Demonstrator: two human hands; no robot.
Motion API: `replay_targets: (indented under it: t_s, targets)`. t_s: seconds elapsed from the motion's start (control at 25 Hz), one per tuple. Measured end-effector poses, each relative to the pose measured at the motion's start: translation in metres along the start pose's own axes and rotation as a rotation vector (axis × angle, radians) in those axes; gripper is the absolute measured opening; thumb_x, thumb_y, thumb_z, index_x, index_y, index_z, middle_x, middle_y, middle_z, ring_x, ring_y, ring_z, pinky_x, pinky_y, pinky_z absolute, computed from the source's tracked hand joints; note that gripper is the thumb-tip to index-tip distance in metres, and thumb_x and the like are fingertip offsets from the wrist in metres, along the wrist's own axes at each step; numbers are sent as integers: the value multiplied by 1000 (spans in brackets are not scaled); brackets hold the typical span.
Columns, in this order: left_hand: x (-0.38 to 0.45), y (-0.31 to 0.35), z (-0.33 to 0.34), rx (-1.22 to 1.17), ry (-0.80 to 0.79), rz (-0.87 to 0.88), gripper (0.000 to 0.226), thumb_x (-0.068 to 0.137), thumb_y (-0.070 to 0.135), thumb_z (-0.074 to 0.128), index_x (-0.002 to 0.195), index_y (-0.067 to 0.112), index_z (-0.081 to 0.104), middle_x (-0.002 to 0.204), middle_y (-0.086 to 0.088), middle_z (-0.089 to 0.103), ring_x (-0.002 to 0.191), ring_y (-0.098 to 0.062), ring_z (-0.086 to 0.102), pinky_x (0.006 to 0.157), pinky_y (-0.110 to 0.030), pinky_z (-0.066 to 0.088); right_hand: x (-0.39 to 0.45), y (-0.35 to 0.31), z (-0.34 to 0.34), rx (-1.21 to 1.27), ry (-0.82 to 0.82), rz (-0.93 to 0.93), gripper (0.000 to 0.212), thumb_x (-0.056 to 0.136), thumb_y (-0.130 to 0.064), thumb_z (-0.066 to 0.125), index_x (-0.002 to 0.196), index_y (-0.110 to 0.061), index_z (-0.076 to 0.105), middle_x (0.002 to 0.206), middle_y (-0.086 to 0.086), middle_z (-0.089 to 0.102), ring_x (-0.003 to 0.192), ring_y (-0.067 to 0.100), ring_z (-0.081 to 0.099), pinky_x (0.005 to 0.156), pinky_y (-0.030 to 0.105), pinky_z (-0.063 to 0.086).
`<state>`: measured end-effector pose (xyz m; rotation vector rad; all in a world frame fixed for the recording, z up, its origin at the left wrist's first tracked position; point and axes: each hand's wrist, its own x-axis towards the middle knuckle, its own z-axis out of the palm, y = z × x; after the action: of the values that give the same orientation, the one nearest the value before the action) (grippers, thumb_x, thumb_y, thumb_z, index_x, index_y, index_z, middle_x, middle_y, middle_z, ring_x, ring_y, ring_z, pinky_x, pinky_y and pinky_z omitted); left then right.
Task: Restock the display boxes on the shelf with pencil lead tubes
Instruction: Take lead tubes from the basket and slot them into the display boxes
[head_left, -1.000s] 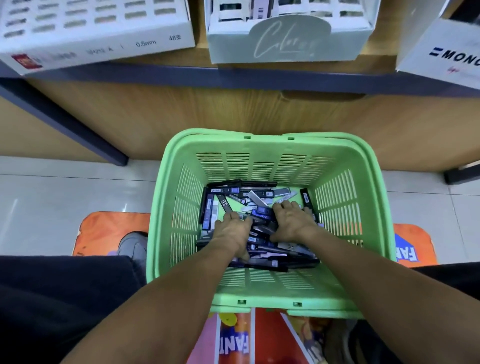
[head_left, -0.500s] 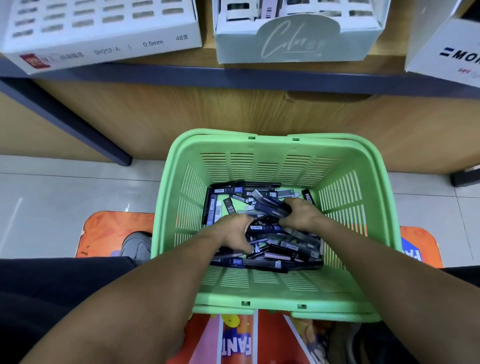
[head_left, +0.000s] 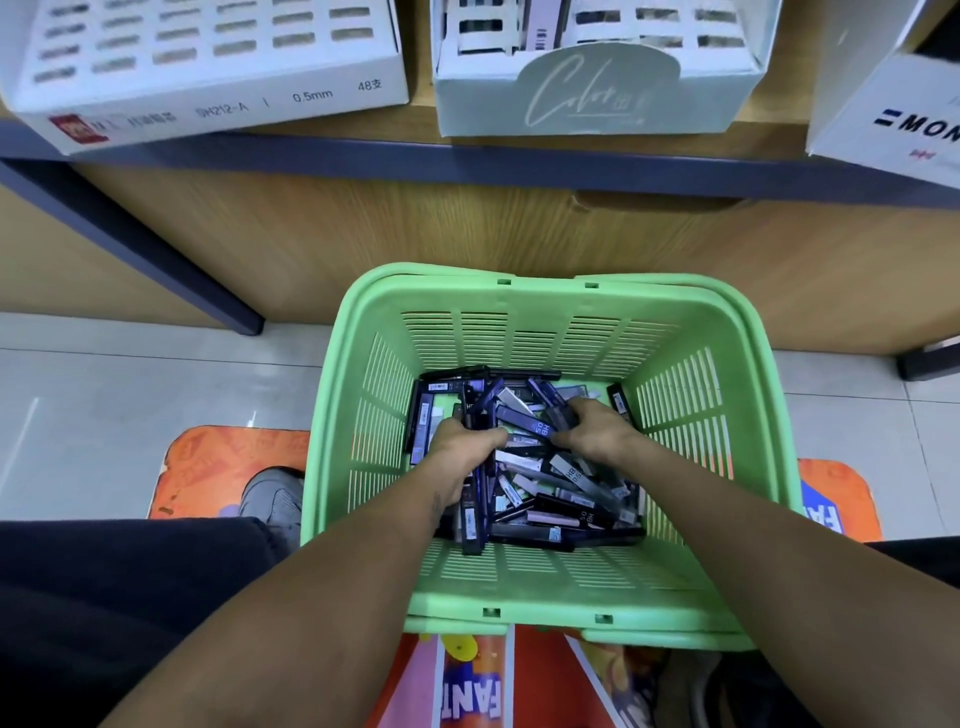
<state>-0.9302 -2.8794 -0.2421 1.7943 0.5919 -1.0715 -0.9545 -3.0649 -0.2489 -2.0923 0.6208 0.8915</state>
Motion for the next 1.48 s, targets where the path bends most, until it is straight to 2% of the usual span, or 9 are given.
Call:
replay_targets:
  t_s: [0.16, 0.24, 0.36, 0.44, 0.6, 0.84, 1.0, 1.2, 1.48]
  targets:
    - [2, -2, 9, -164, 55, -87, 44, 86, 19, 75, 118, 4, 48, 94, -5, 60, 90, -22, 58, 81, -30, 48, 4, -6, 9, 16, -61, 52, 30, 88, -21, 75, 113, -11, 62, 108, 10, 69, 98, 26, 67, 91, 40, 55]
    - [3, -1, 14, -232, 53, -99, 59, 75, 21, 84, 121, 2, 53, 95, -13, 69, 83, -28, 70, 77, -44, 61, 2, -6, 14, 72, -119, 80, 33, 87, -20, 76, 115, -10, 63, 110, 12, 69, 96, 25, 66, 84, 39, 56]
    - [1, 2, 18, -264, 17, -86, 103, 55, 36, 94, 141, 7, 45, 122, -19, 66, 106, -39, 67, 86, -58, 57, -1, -5, 26, 209, -187, 153, 35, 88, -20, 76, 118, -11, 61, 113, 11, 66, 96, 25, 64, 71, 37, 55]
    - [-2, 3, 20, -224, 28, -68, 102, 72, 35, 89, 153, 8, 31, 143, -18, 53, 128, -38, 53, 102, -53, 48, -2, -8, 29, 309, -211, 169, 29, 90, -16, 73, 116, -10, 61, 112, 10, 66, 89, 22, 63, 67, 37, 54]
    - [-6, 4, 19, -229, 41, -67, 96, 81, 43, 81, 155, 12, 27, 152, -12, 45, 130, -32, 49, 102, -44, 44, -4, -13, 31, 430, -208, 143, 15, 94, 2, 60, 108, -4, 61, 94, 11, 64, 83, 20, 60, 77, 34, 50]
    - [-2, 0, 21, -340, 0, -48, 155, 20, 64, 97, 151, 13, 32, 138, -15, 57, 120, -35, 61, 98, -53, 52, -9, -9, 24, 633, -281, 154, 24, 95, 8, 56, 115, 0, 65, 98, 16, 77, 93, 31, 74, 85, 46, 60]
    - [-7, 3, 20, -384, -18, -58, 122, 36, 53, 99, 135, 8, 43, 126, -12, 65, 110, -33, 67, 90, -53, 56, -7, -6, 21, 600, -237, 79, 24, 89, 8, 66, 110, -5, 69, 97, 10, 76, 101, 26, 69, 105, 45, 49]
    - [-10, 5, 11, -434, -46, -60, 95, 51, 27, 96, 127, 8, 42, 110, -20, 71, 91, -35, 73, 72, -57, 61, -16, -6, 12, 686, -217, -41, 40, 92, 16, 58, 123, -9, 64, 107, 10, 72, 101, 16, 65, 84, 23, 50]
    - [-8, 5, 18, -321, -76, -30, 91, 31, 22, 89, 113, 3, 57, 109, -21, 70, 98, -36, 70, 80, -61, 58, -18, -5, 8, 369, -52, -91, 21, 96, 8, 57, 105, -9, 63, 100, 19, 70, 79, 20, 65, 85, 37, 60]
